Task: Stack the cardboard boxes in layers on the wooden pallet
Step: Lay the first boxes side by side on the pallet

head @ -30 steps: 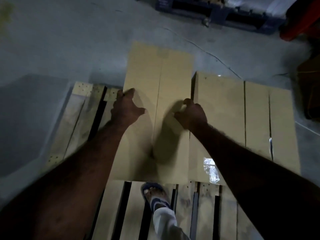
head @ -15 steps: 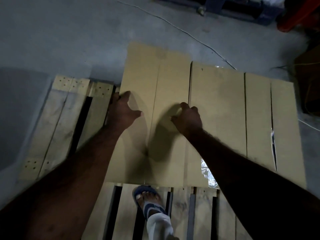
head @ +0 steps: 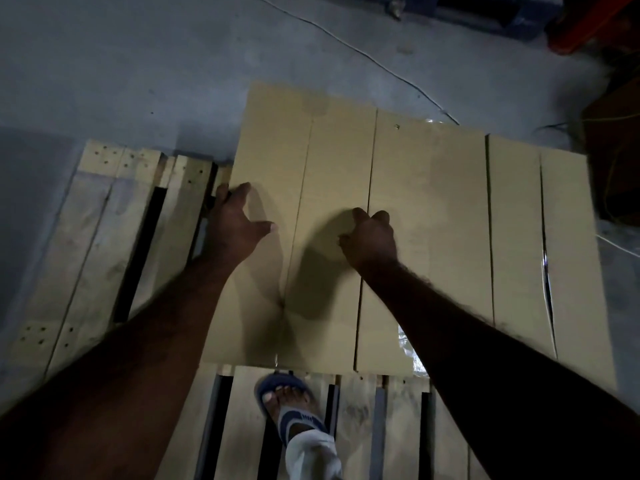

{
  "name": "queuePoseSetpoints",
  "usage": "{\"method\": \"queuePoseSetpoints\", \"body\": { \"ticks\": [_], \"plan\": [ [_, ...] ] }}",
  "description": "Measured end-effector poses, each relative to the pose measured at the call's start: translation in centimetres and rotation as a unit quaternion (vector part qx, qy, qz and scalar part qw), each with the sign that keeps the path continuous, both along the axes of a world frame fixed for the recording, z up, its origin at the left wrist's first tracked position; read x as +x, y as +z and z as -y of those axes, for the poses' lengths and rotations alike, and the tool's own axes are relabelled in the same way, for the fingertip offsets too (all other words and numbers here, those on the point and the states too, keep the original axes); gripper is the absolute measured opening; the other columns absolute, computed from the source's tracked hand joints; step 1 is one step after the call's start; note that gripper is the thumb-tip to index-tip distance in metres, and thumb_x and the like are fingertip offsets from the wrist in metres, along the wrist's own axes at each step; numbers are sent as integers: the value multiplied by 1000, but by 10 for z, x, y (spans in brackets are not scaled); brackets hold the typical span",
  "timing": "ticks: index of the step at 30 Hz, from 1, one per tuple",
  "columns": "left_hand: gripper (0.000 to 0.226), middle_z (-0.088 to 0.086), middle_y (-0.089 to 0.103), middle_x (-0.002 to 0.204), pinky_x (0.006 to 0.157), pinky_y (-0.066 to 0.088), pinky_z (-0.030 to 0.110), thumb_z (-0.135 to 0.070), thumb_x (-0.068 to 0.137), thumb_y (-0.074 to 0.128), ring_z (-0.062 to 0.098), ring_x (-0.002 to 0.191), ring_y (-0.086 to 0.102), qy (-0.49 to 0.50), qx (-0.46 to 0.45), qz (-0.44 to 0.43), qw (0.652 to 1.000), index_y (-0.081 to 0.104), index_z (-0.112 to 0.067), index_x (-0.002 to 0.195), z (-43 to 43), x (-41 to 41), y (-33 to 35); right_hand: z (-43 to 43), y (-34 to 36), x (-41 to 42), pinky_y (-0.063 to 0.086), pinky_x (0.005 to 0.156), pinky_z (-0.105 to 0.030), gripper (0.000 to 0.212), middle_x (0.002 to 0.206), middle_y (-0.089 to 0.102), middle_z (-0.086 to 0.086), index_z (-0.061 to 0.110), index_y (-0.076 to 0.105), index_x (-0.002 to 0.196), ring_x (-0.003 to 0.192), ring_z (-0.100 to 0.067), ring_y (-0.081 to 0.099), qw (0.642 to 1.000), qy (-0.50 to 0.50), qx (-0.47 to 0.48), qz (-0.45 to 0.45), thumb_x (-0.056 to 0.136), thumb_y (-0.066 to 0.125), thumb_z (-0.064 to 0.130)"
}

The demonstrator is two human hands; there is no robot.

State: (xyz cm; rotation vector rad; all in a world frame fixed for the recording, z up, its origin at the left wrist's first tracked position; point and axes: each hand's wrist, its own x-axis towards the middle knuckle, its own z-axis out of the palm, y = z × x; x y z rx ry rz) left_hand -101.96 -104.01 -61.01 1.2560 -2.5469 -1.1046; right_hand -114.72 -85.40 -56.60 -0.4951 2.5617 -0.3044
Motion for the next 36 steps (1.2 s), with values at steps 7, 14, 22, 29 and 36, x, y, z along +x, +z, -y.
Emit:
{"method": "queuePoseSetpoints", "body": {
  "ticks": [7, 14, 22, 29, 36],
  "plan": [
    [84, 22, 21, 159, 112, 38, 47, -46, 82, 76, 39, 139, 36, -51, -47, 50, 996, 38, -17, 151, -2, 6, -12, -1, -7, -1, 47, 101, -37, 53, 134, 42, -18, 10, 50, 139, 120, -36, 54, 999, 29, 21, -24, 94, 66, 33],
    [107, 15, -18, 164, 116, 20, 64, -66, 79, 69, 41, 150, 0, -86, -7, 165, 983, 9, -26, 158, -32, 35, 20, -15, -1, 7, 45, 99, -42, 54, 135, 38, -17, 17, 50, 140, 124, -37, 41, 999, -5, 18, -42, 92, 67, 35],
    [125, 14, -13, 165, 108, -20, 70, -73, 64, 70, 40, 150, -13, -484, -187, 103, 849, 4, -25, 159, -164, 96, 1, -56, -15, 29, 36, 111, -49, 62, 152, 33, -17, 11, 40, 148, 139, -39, 31, 994, 82, 17, -72, 95, 56, 38],
    [102, 15, 18, 163, 113, 5, 71, -59, 77, 70, 37, 149, 16, -474, -246, 18, 846, 26, -9, 155, -187, 83, -20, -66, -23, 36, 11, 123, -49, 69, 167, -6, -16, 17, 8, 160, 153, -35, -5, 993, 105, 44, -15, 104, 42, 38],
    [104, 17, 24, 162, 114, 14, 64, -69, 78, 65, 36, 149, 17, -436, -232, 19, 869, 33, -4, 152, -202, 83, -27, -64, -25, 37, 2, 122, -49, 68, 166, -14, -17, 15, -1, 160, 153, -35, -13, 993, 105, 50, 6, 106, 34, 35]
  ]
}}
